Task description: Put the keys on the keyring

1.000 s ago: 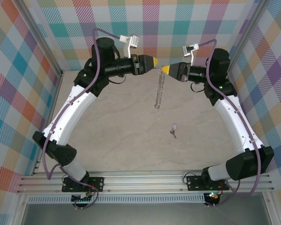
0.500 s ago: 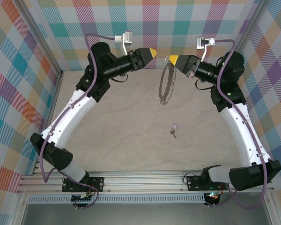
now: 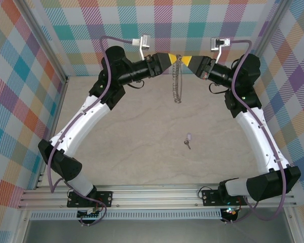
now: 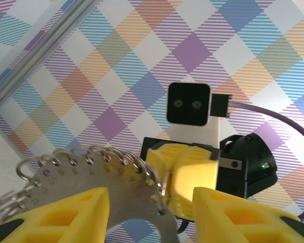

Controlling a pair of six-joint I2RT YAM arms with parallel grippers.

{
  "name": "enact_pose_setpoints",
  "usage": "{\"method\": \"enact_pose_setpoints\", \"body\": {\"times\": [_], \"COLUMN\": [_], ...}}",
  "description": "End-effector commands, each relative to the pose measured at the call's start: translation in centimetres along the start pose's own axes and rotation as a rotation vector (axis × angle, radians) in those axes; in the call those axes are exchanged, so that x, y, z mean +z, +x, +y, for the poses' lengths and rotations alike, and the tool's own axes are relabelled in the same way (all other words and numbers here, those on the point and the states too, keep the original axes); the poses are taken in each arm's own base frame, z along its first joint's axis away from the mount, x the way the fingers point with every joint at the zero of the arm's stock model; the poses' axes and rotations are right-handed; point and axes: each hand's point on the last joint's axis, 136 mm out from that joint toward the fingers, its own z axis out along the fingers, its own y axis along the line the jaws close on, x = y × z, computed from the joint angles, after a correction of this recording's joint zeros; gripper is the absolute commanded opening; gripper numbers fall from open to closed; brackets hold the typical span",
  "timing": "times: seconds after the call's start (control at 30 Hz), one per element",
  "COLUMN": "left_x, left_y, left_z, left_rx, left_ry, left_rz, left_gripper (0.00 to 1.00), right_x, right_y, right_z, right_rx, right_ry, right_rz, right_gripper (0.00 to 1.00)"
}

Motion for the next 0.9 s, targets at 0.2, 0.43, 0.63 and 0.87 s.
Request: {"method": "enact_pose_setpoints", "body": {"times": [0.2, 0.43, 0.63, 0.87], "left_x": [0.7, 0.8, 1.0, 1.3], "left_y": [-0.7, -0.7, -0.5, -0.2], "left_z": [-2.8, -3.3, -3.2, -2.7], "left_rx": [0.026, 0.033, 0.031, 0.025], "left_ry": [0.092, 0.111, 0.114, 0.105], "left_rz": [0.002, 0.008, 0.018, 0.027], "left_gripper": [0.41, 0.37, 0.34, 0.34], "right_x": [0.2, 0.3, 0.5, 0.5], "right_y": [-1.2, -1.1, -1.2, -1.2], "right_z": [2.3, 1.8, 1.5, 1.6], "right_rx": [-0.053, -0.044, -0.039, -0.041], "right_ry": [-0.071, -0.069, -0.069, -0.072], "right_rz": [-0.029, -0.027, -0.026, -0.026], "right_gripper": [0.00, 0.00, 0.00, 0.00]}}
